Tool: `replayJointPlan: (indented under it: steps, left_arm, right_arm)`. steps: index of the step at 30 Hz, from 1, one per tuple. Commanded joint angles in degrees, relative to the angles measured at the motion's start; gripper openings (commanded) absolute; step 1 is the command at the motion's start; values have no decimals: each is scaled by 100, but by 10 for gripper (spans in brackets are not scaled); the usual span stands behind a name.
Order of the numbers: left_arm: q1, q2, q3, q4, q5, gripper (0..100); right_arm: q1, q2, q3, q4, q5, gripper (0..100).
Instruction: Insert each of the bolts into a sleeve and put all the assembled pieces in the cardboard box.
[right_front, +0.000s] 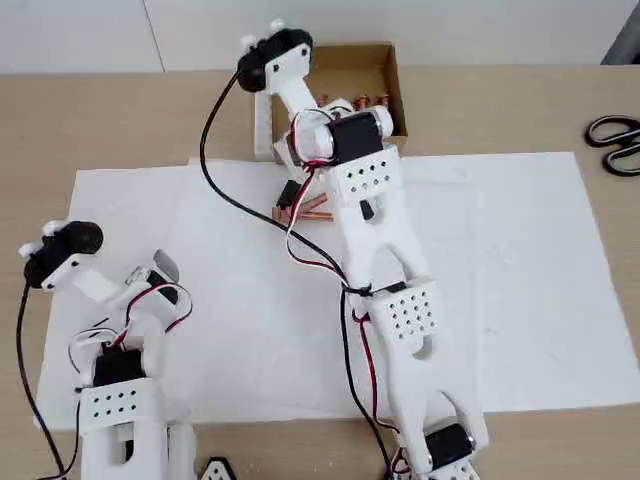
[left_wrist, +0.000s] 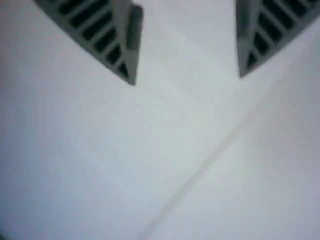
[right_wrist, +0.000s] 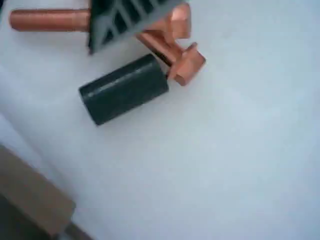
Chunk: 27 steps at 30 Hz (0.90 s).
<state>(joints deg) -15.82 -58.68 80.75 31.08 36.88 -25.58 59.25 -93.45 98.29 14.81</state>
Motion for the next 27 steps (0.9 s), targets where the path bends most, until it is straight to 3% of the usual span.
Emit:
replayJointPlan:
  steps: [1, 15, 19, 27]
  left_arm:
    - [18, -79, -31, -141, 53, 127]
    - [18, -79, -31, -149, 53, 127]
    - [18, -79, -31, -149, 53, 127]
    - [9, -70, 119, -484, 53, 127]
  right_arm:
    - [-127, 101, -255, 66, 853, 119]
    - [-400, 725, -246, 154, 2690, 118]
    - [-374, 681, 343, 163, 3033, 118]
    - [-251, -259, 993, 189, 2919, 118]
